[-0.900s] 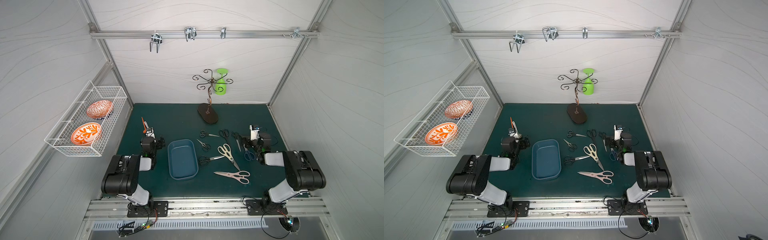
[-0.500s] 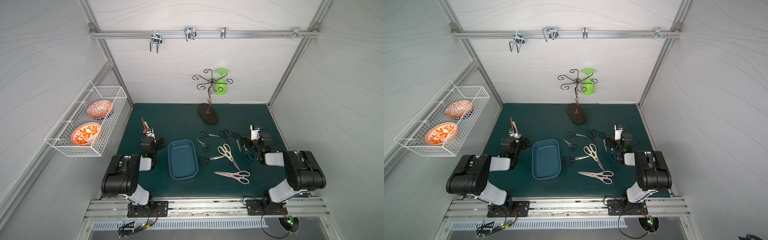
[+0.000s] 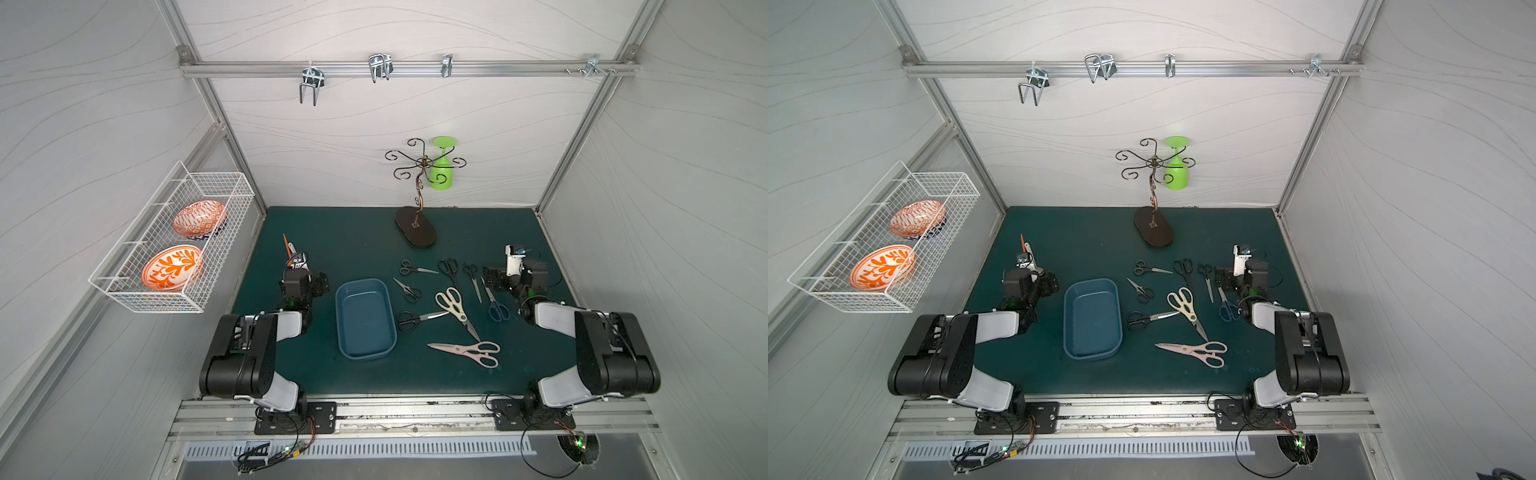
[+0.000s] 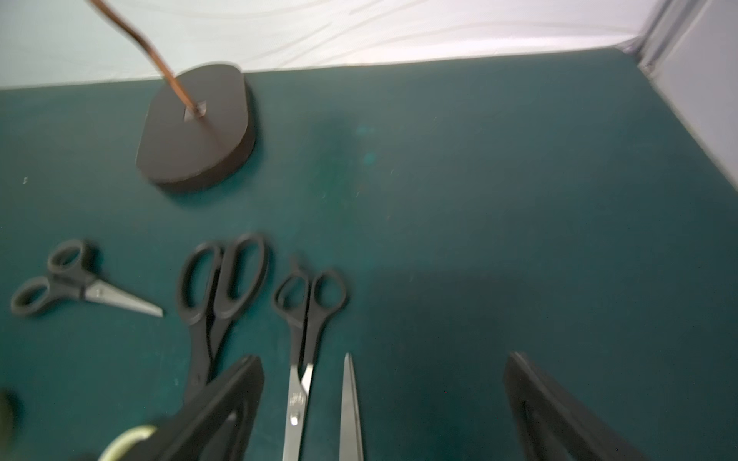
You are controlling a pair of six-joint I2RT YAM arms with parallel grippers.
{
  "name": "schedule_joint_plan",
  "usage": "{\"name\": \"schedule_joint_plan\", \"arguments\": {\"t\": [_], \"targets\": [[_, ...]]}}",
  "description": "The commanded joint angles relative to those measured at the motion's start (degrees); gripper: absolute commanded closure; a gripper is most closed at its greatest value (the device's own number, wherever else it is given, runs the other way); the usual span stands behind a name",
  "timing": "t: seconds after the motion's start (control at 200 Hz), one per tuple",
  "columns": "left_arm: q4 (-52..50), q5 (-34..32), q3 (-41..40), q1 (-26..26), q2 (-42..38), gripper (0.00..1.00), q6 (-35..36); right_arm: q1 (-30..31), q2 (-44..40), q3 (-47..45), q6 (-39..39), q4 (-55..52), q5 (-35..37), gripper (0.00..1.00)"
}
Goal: Put the scissors into the storage box
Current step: Pick up the scissors from the center of the board.
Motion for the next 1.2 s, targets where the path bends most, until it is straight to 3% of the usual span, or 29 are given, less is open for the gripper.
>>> {"name": "schedule_joint_plan", "arguments": {"t": [0.0,0.13,0.29,0.41,0.505,0.605,0.68,0.865,1.195], "targets": [[-12.06,-2.23,7.73,-0.23,-3.73,0.01,-1.93,2.18,-3.46,9.46,6.51,-20.13,5.12,0.04],[-19.32,-2.81,11.79,-0.34,-7.39,0.01,-8.51,10.14,-1.93,23.11,9.41,-43.52,11.74,0.07],[-41.33,3.87,22.94,-0.76,-8.16,0.01,-16.61,18.9,1.92,33.69,10.15,-62.81,12.39,0.1],[-52.36,10.85,28.08,-1.78,-5.67,0.04,-20.49,22.45,2.88,37.55,10.46,-71.09,7.25,0.11],[-57.07,16.7,30.01,-1.73,-4.0,0.06,-24.38,23.55,4.81,40.42,12.05,-76.43,-0.46,0.3],[-57.77,23.6,29.84,-1.75,-2.8,0.07,-25.97,24.78,7.56,41.57,13.54,-78.75,-6.52,0.52],[-57.72,24.88,29.62,-1.75,-1.95,0.08,-24.66,27.76,9.3,40.87,13.86,-78.52,-5.37,0.53],[-58.28,20.09,29.05,-1.74,-1.23,0.08,-21.92,34.6,12.74,40.0,15.32,-75.69,-1.31,0.59],[-57.78,17.85,28.99,-1.4,-0.62,0.08,-21.85,35.99,19.69,40.1,13.58,-70.88,3.69,0.65]]}}
